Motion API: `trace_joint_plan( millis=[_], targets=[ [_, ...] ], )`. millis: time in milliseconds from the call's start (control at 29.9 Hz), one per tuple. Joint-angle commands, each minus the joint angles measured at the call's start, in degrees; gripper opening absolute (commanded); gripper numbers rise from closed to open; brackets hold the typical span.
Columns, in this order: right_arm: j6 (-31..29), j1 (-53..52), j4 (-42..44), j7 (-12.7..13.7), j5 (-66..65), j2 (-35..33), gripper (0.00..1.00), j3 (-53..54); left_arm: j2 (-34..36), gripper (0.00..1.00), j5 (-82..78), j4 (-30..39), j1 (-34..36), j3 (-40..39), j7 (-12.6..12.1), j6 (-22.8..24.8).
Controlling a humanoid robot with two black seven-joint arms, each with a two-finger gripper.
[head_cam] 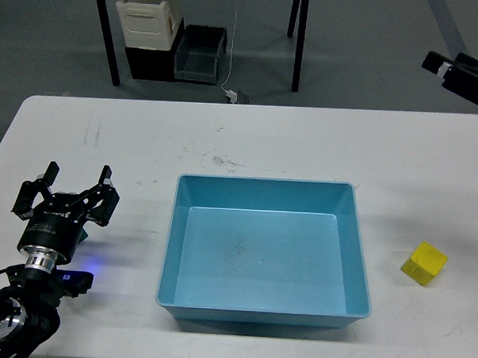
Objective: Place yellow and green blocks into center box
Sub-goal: 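Raise the right gripper and reposition it above the yellow cube, then lower the right gripper onto the yellow cube and close on it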
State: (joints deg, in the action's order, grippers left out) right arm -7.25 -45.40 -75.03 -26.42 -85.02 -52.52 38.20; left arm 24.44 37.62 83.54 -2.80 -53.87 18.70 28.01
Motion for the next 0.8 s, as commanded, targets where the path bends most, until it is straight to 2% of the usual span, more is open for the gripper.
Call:
trace_joint_plan(
  millis=[0,100,268,536,770],
  targets=[
    [-1.01,-5.56,-3.0,-1.58,-2.95,-6.52,0.99,-10.93,0.0,1.0,-0.09,-0.04,0.07,-0.01,0.02,-0.01],
    [-2.15,-8.9,-7.13,-1.58,-11.28,-10.04,0.99,-17.26,0.0,1.0,-0.01,-0.04,0.07,-0.01,0.02,-0.01],
    [-5.75,-9.27,-9.51,-1.58,-22.29,-11.63,0.99,-23.33,-0.27,1.0,-0.01,-0.13,-0.02,-0.01,0.02,-0.01],
    [-8.83,-9.0,-9.96,-1.58,-27.48,-12.6,0.99,-32.65,-0.79,1.0,-0.01,-0.92,-0.02,-0.01,0.02,-0.01],
    [-14.36,-8.74,-9.61,-1.58,-27.75,-12.25,0.99,-35.21,-1.15,1.0,-0.01,-1.01,-0.1,-0.01,0.02,-0.01]
  ],
)
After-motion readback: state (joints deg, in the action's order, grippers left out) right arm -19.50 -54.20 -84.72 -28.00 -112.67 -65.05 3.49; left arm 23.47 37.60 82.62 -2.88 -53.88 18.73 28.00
